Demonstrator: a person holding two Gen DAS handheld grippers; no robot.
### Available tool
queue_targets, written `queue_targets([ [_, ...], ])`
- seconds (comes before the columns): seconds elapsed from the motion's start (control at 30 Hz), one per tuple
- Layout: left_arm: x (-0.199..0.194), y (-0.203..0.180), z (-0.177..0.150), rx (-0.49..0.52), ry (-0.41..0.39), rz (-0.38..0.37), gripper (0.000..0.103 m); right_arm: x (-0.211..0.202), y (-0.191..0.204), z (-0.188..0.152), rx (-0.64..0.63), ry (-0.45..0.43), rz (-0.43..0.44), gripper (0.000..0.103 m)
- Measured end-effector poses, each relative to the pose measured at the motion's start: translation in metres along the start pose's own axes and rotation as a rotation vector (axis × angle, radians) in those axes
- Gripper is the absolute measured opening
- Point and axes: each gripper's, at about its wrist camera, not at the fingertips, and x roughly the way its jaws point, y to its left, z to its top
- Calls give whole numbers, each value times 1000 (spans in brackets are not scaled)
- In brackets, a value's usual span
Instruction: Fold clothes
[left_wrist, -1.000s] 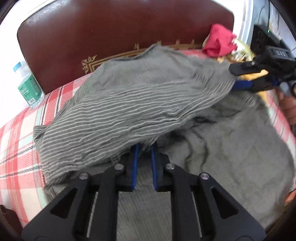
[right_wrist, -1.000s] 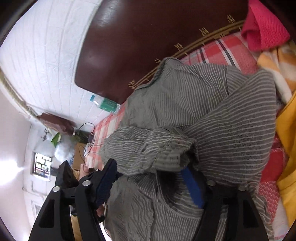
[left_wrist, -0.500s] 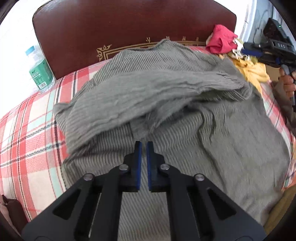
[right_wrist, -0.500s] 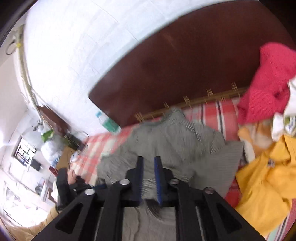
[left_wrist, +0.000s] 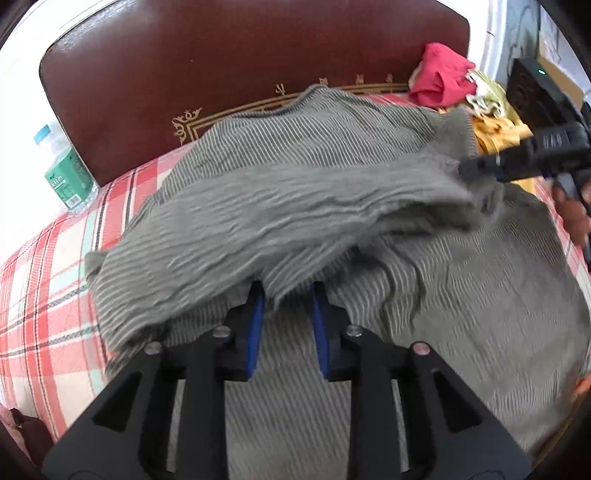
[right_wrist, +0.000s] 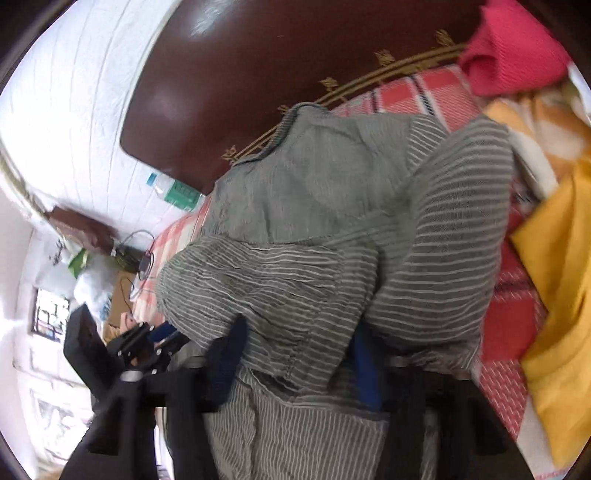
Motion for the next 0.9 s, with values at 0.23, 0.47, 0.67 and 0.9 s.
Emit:
queue_targets([
  [0.23,-11,19,3,-30,-19,37,5,-56,35,17,-176,-167,-13,8],
  [0.47,-23,24,-17,25,11,61,5,-73,33,25,-240,-180,-108,5],
  [0.67,-7,15,-47,77,97,136,7,-33,3,0,-253,-37,-286,10],
  [0.9,-33,40,-68,-63,80,100,8,-60,12,-22,-278,-119,-323,23],
])
